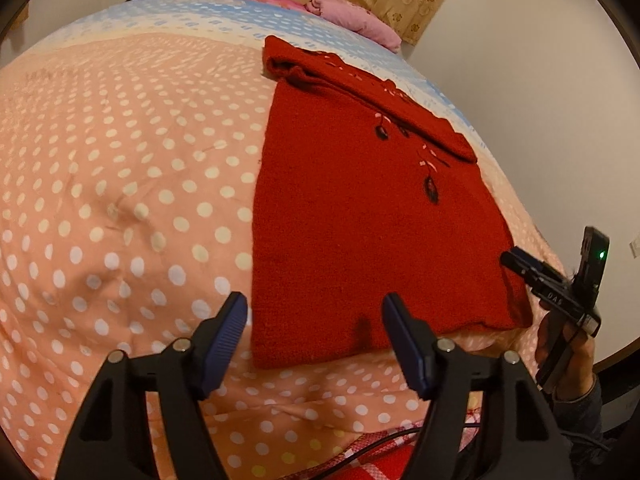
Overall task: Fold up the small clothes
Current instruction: 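Grasp the sweater hem with the left tool while the right tool grasps the hem too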
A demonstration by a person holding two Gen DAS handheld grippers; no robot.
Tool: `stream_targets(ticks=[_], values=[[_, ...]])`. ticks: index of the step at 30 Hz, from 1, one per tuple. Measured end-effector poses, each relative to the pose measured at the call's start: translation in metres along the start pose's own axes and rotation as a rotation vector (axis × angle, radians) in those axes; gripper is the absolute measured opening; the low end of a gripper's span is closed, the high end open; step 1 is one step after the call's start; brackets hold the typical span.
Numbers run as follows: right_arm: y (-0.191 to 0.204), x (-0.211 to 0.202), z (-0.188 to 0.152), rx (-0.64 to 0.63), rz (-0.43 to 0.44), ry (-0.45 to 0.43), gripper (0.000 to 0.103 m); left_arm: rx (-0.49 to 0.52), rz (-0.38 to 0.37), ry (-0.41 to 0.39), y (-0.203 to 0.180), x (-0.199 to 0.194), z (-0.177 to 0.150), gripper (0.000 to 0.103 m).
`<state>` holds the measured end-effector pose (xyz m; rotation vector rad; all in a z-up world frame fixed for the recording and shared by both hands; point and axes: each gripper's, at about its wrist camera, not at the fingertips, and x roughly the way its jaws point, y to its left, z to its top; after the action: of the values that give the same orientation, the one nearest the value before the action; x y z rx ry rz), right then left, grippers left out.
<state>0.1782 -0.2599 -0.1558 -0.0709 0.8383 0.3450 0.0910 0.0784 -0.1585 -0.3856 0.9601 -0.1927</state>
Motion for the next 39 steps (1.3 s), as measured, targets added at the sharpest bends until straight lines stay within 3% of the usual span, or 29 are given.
stream_targets(ticks=[4, 5, 7, 9, 23, 33, 35, 37, 39], values=[[0.001, 0.0, -0.001, -0.009, -0.004, -0.002, 0.069, -0.023, -0.038, -0.005, 0.002, 0.0, -0.002, 0.071], [0.001, 0.0, -0.002, -0.011, -0.005, -0.002, 0.069, -0.019, -0.029, -0.009, 0.0, 0.0, -0.003, 0.065], [0.002, -0.002, -0.003, -0.011, -0.002, -0.001, 0.069, -0.007, -0.011, -0.002, -0.002, 0.0, -0.004, 0.047], [0.0, -0.004, -0.003, -0.004, 0.007, 0.001, 0.069, -0.001, 0.008, 0.008, -0.001, 0.002, -0.005, 0.013], [-0.034, -0.038, -0.029, 0.098, 0.024, 0.042, 0.069, -0.032, -0.036, -0.011, 0.01, -0.011, 0.002, 0.011], [-0.022, -0.041, -0.051, 0.107, 0.103, 0.092, 0.068, -0.01, -0.023, -0.015, 0.009, -0.011, 0.001, 0.011], [-0.022, -0.041, -0.053, 0.115, 0.106, 0.096, 0.056, -0.006, -0.016, -0.012, 0.009, -0.01, 0.001, 0.011], [-0.025, -0.042, -0.055, 0.128, 0.112, 0.096, 0.033, -0.005, -0.008, -0.006, 0.008, -0.008, 0.001, 0.011], [-0.029, -0.041, -0.055, 0.153, 0.144, 0.103, 0.024, -0.005, -0.007, -0.004, 0.008, -0.008, 0.0, 0.011]])
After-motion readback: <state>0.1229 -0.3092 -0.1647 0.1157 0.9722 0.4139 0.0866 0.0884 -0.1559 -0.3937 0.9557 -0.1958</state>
